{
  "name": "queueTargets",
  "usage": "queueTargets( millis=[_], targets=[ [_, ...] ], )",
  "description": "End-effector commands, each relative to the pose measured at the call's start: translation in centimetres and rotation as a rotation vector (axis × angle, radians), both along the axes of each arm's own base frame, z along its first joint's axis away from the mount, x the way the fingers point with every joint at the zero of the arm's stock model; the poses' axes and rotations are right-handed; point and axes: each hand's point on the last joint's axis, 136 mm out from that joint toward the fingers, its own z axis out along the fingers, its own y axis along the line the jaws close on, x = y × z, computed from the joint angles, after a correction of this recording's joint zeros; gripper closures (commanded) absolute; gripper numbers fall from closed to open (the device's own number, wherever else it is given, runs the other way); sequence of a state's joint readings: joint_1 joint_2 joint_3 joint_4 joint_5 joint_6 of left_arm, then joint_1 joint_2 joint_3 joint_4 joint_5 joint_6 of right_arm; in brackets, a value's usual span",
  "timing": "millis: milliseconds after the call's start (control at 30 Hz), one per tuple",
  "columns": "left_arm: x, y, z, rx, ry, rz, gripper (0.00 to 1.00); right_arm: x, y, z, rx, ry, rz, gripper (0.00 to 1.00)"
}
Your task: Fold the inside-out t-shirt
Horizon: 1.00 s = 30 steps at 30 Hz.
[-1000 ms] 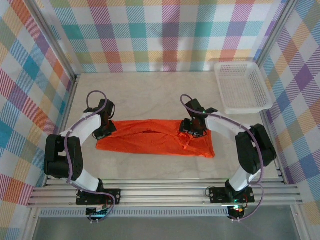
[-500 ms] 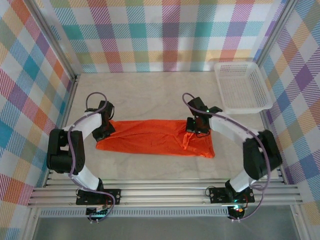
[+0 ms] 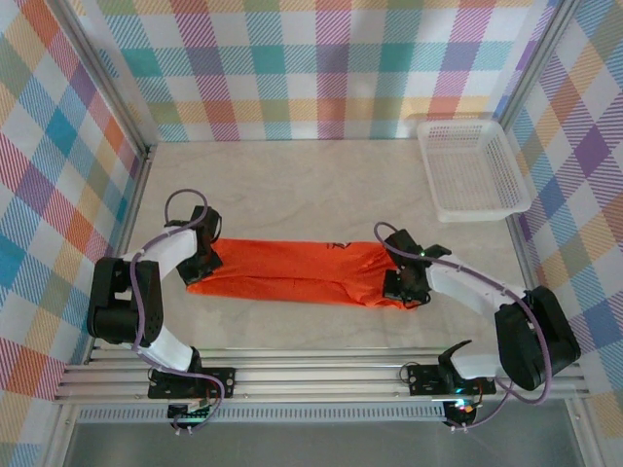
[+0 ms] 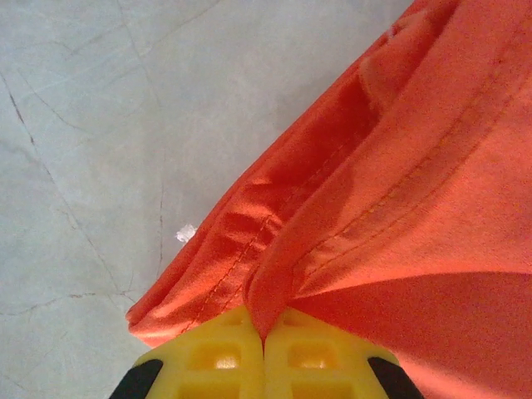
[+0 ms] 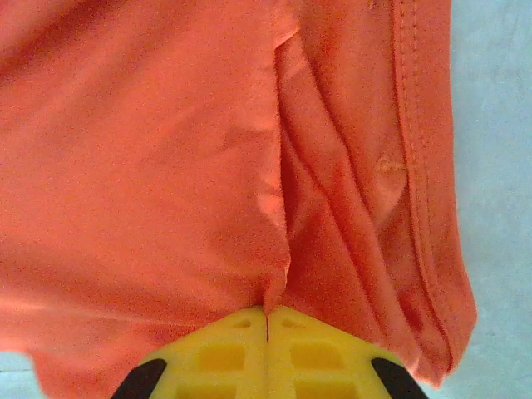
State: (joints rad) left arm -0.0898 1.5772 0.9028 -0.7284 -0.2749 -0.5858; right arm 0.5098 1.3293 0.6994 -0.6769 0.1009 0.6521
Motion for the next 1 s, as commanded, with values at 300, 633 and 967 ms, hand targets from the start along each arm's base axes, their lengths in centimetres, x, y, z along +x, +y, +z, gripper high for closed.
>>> queueTargets(
  millis=[300, 633, 967],
  targets=[
    [0.3, 0.3, 1.2, 0.008, -0.031, 0.021, 0.40, 2.6, 1.5, 4.8, 0.077, -0.110, -0.010, 0.44],
    [3.6, -3.2, 7.4, 0.009, -0.155, -0.082, 0.39, 7.8, 6.0, 6.8, 0.208, -0.185, 0.006, 0.46],
    [8.8, -8.9, 0.8, -0.273, -0.116, -0.096, 0.41, 12.2, 6.4, 2.3, 0.252, -0.117, -0.099, 0.47]
  ],
)
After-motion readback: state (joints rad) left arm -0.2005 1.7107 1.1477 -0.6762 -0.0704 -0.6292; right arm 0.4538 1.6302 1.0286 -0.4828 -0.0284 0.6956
